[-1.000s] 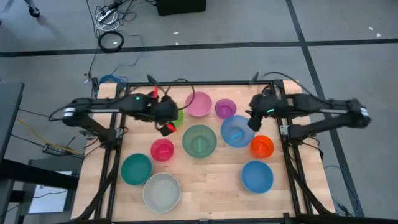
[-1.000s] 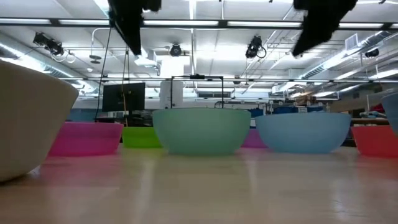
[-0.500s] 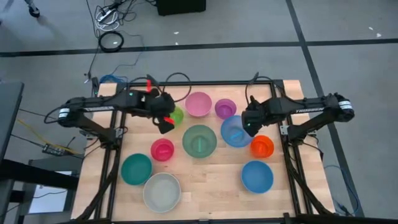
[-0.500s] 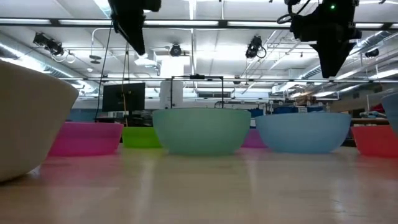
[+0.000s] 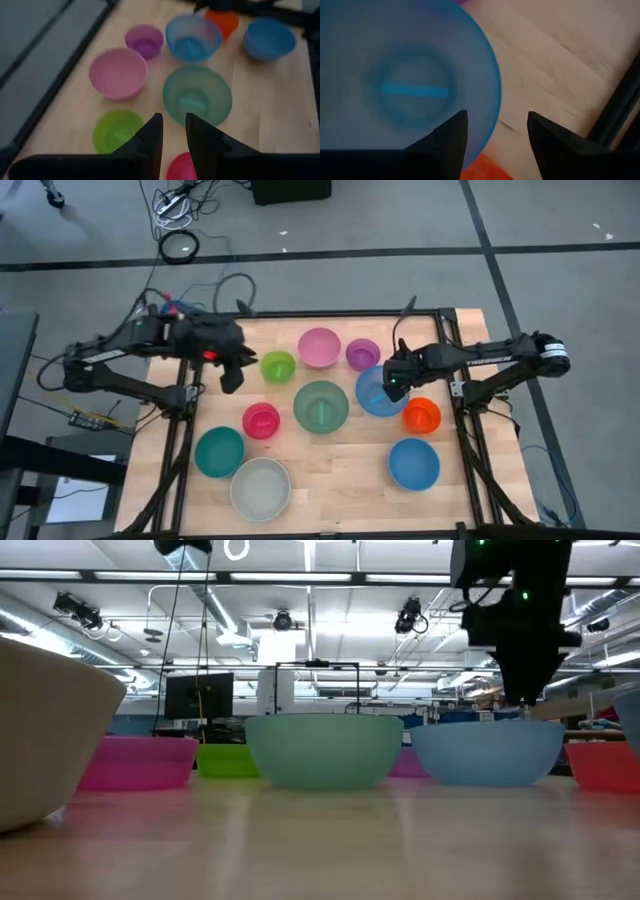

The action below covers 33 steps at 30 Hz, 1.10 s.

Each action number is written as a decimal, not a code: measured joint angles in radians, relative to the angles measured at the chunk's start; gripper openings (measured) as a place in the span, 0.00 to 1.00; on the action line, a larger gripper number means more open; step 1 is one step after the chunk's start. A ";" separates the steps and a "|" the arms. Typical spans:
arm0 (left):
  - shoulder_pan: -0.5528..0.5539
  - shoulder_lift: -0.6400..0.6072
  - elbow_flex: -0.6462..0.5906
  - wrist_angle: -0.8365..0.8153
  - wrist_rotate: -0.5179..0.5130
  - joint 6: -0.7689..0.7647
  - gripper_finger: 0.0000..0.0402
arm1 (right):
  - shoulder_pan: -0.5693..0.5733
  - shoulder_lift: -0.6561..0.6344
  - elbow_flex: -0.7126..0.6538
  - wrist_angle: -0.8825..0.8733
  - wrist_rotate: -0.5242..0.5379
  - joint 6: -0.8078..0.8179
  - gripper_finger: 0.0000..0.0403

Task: Nest bowls inside each other
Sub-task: Stack the light blue bowl on top of the green bowl

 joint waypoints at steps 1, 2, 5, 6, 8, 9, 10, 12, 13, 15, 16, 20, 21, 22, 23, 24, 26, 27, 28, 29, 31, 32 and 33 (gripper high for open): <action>0.000 -0.015 0.000 0.012 -0.005 0.000 0.23 | -0.010 0.001 -0.020 0.021 0.002 0.000 0.48; 0.000 -0.027 0.000 0.024 -0.007 0.000 0.23 | -0.018 0.001 -0.036 0.037 0.003 0.000 0.48; 0.000 -0.056 0.000 0.031 -0.029 0.000 0.23 | -0.043 0.001 -0.090 0.096 0.001 -0.002 0.48; 0.000 -0.063 0.000 0.036 -0.038 0.000 0.23 | -0.049 0.001 -0.107 0.123 -0.006 -0.004 0.48; 0.000 -0.072 0.000 0.044 -0.049 0.000 0.23 | -0.059 0.000 -0.139 0.174 -0.022 -0.010 0.48; 0.000 -0.077 0.000 0.050 -0.052 0.002 0.23 | -0.062 0.000 -0.156 0.197 -0.027 -0.011 0.48; 0.000 -0.080 0.000 0.053 -0.052 0.002 0.23 | -0.065 0.000 -0.170 0.221 -0.030 -0.014 0.48; 0.000 -0.083 0.000 0.061 -0.055 0.003 0.23 | -0.072 0.000 -0.201 0.273 -0.039 -0.019 0.48; 0.000 -0.083 0.000 0.067 -0.055 0.003 0.23 | -0.075 0.000 -0.215 0.291 -0.040 -0.020 0.48; 0.000 -0.082 0.000 0.067 -0.055 0.003 0.23 | -0.080 0.000 -0.243 0.339 -0.039 -0.020 0.48; 0.000 -0.082 -0.001 0.067 -0.055 0.003 0.23 | -0.082 0.000 -0.256 0.364 -0.039 -0.020 0.47; 0.000 -0.081 -0.001 0.068 -0.055 0.003 0.23 | -0.096 0.000 -0.295 0.443 -0.039 -0.027 0.42; 0.000 -0.081 -0.001 0.069 -0.055 0.003 0.23 | -0.101 0.000 -0.299 0.451 -0.039 -0.027 0.39; 0.000 -0.081 -0.001 0.069 -0.055 0.004 0.23 | -0.106 0.000 -0.301 0.450 -0.039 -0.029 0.36; 0.000 -0.082 -0.001 0.069 -0.056 0.003 0.23 | -0.111 0.000 -0.302 0.450 -0.039 -0.029 0.32; 0.000 -0.082 -0.001 0.069 -0.058 0.004 0.23 | -0.115 0.000 -0.302 0.450 -0.039 -0.030 0.27; 0.000 -0.082 -0.001 0.069 -0.065 0.021 0.23 | -0.123 -0.005 -0.302 0.454 -0.052 -0.047 0.15; 0.000 -0.082 -0.001 0.069 -0.068 0.028 0.23 | -0.127 -0.009 -0.302 0.455 -0.063 -0.054 0.09; 0.000 -0.082 -0.001 0.069 -0.071 0.031 0.23 | -0.130 -0.016 -0.302 0.460 -0.076 -0.058 0.05; 0.000 -0.082 -0.001 0.069 -0.076 0.032 0.23 | -0.131 -0.023 -0.300 0.467 -0.084 -0.058 0.03; 0.000 -0.082 -0.001 0.069 -0.079 0.032 0.23 | -0.135 -0.036 -0.300 0.465 -0.097 -0.055 0.03; 0.000 -0.082 -0.001 0.069 -0.079 0.033 0.23 | -0.138 -0.045 -0.301 0.458 -0.103 -0.055 0.03; 0.000 -0.082 -0.001 0.069 -0.082 0.033 0.23 | -0.139 -0.058 -0.299 0.451 -0.110 -0.059 0.03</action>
